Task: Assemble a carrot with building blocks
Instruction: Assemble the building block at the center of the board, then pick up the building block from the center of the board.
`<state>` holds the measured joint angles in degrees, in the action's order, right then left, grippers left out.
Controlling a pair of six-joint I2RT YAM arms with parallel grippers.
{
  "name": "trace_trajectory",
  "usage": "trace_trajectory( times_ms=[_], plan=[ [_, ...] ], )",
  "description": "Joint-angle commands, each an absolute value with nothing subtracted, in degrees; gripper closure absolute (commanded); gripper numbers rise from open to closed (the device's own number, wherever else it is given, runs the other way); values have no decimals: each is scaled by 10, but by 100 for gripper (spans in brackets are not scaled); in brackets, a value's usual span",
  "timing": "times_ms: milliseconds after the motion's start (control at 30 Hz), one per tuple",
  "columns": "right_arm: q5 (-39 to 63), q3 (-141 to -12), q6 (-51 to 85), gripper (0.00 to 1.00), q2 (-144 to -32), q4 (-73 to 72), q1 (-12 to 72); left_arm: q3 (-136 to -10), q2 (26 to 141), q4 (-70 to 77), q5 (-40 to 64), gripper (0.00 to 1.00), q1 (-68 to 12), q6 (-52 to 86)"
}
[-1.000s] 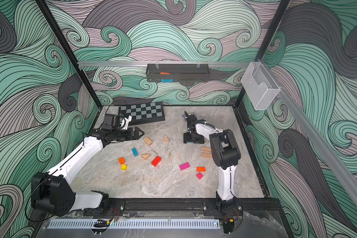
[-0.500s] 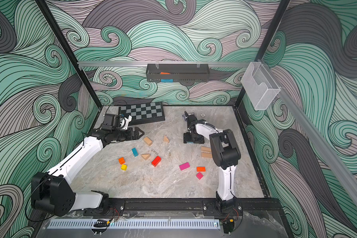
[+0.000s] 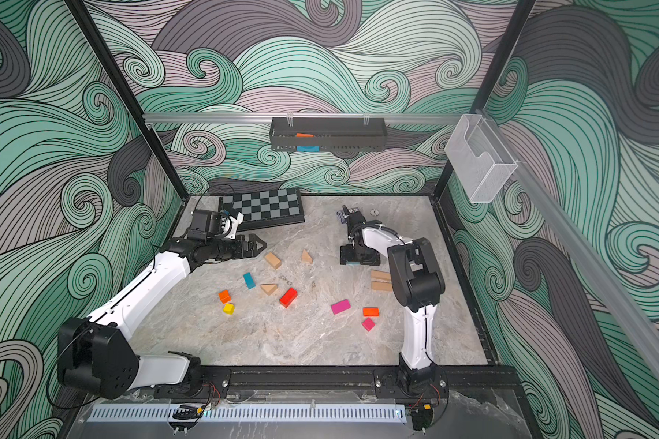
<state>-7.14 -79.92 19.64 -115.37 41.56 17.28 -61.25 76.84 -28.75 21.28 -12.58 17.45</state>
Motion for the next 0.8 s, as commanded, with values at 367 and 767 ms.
trace_trajectory(
  times_ms=[367, 767],
  plan=[
    [-77, -805, 199, 1, -1089, 453, 170, -638, 748, -300, 221, 1, -130, 165],
    [-81, -707, 215, 1, -1010, 505, 99, -643, 719, -306, 235, 1, -131, 164]
  ],
)
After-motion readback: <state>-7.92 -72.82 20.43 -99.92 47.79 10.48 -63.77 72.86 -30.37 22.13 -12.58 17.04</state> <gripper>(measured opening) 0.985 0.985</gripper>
